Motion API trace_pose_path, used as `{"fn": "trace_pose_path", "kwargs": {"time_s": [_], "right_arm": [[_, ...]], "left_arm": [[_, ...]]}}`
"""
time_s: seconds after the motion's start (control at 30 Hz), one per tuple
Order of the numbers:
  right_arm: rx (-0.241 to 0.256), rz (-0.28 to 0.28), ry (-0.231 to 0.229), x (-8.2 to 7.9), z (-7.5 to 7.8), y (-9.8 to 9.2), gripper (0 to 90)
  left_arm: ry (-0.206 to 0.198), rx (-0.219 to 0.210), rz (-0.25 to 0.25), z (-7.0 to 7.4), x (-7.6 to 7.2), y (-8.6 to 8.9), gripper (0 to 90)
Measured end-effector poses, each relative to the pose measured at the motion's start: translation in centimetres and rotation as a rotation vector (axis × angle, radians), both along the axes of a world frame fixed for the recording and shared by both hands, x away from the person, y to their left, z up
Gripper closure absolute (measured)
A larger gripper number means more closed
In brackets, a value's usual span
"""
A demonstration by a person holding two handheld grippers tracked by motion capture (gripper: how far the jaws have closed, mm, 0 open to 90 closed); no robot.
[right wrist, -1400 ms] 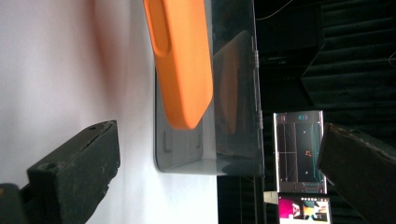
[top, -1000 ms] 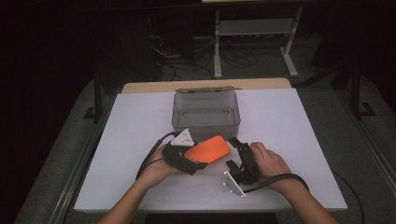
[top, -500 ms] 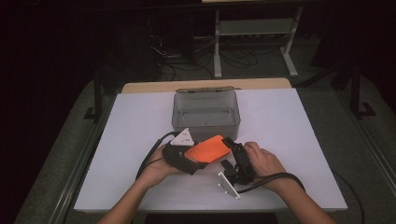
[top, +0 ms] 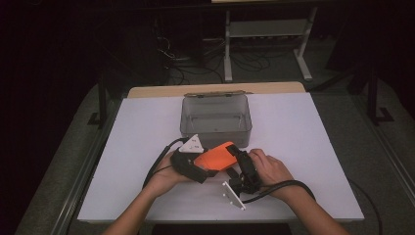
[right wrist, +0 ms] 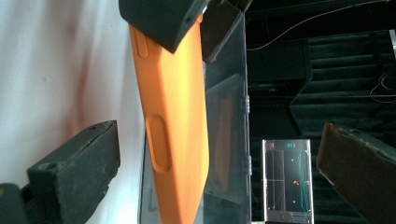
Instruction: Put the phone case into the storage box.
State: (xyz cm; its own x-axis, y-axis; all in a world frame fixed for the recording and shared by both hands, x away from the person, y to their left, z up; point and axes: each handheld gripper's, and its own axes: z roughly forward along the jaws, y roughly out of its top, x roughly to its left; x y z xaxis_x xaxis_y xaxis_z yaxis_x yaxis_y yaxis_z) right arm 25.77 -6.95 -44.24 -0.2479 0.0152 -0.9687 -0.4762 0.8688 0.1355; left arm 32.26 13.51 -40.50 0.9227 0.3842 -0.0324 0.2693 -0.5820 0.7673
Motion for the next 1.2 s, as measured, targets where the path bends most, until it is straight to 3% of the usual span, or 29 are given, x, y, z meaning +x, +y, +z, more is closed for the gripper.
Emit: {"fn": "trace_pose_path", "kwargs": {"time_s": [0.47, 1.2], "right_arm": [[0.004, -0.007, -0.025, 0.14, -0.23, 0.48, 0.0], [-0.052, -0.005, -0.028, 0.03, -0.67, 0.64, 17.1]], "left_arm": [[-0.001, 0.003, 0.001, -0.03, 0.02, 0.04, 15.5], [-0.007, 0.003, -0.001, 0.03, -0.04, -0.07, 15.5]]}}
